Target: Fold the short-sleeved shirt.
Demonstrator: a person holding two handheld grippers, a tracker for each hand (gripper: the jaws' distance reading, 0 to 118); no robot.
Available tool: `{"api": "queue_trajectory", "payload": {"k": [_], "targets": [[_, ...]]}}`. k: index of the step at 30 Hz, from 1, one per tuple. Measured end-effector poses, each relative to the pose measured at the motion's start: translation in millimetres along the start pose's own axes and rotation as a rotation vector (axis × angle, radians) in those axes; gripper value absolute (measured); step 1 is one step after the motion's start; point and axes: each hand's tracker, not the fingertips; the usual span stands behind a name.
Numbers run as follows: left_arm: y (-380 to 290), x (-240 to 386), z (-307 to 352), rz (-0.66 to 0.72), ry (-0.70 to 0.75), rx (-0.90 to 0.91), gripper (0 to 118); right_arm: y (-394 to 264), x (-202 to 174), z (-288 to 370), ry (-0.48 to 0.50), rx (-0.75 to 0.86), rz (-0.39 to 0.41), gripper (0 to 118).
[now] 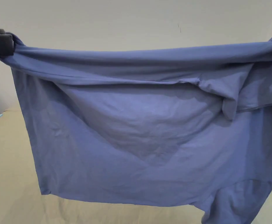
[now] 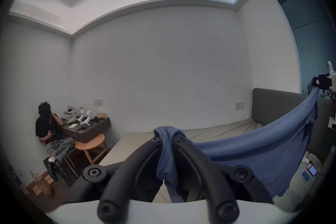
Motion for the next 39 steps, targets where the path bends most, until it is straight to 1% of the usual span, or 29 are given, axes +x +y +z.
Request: {"api": "queue_trajectory", "payload": {"k": [3, 10, 16, 20, 24, 26, 28, 31, 32, 34, 39], "targets": [[5.8, -0.1, -29.6, 0.001, 0.016, -0.008, 6, -0.5, -1.5, -35.9, -0.015, -0.008, 0.045, 12], [10.9, 2.5, -101.7, -0.015, 0.063, -0.037, 6, -1.7, -19.1, -110.1, -0.042, -0.027, 0.08, 12], [-2.4, 3.6, -152.4, -0.018, 0.086, -0.053, 6, -22.9, -28.1, -167.9, -0.058, -0.05, 0.072, 12], [-33.3, 3.8, -172.9, -0.024, 0.095, -0.092, 6, -54.0, -38.1, -186.5, -0.052, -0.093, 0.086, 12], [-87.7, 4.2, -180.5, -0.007, 0.091, -0.157, 6, -99.5, -47.6, -190.6, -0.029, -0.164, 0.105, 12], [-122.9, 5.6, -180.0, -0.013, 0.082, -0.227, 6, -126.2, -48.7, -190.6, -0.013, -0.221, 0.088, 12], [-160.7, 7.6, -173.7, 0.019, 0.071, -0.283, 6, -157.8, -48.5, -186.0, 0.014, -0.278, 0.077, 12], [-223.3, 13.5, -156.0, 0.035, 0.049, -0.39, 6, -213.5, -49.2, -171.1, 0.026, -0.382, 0.116, 12], [-245.3, 16.9, -146.6, 0.027, 0.054, -0.414, 6, -235.3, -49.0, -161.6, 0.035, -0.427, 0.132, 12], [-286.5, 18.8, -133.1, 0.015, 0.047, -0.482, 6, -275.2, -50.5, -140.2, 0.057, -0.502, 0.129, 12], [-384.1, 31.7, -73.2, -0.033, 0.028, -0.682, 6, -375.1, -53.2, -71.7, 0.094, -0.703, 0.134, 12]]}}
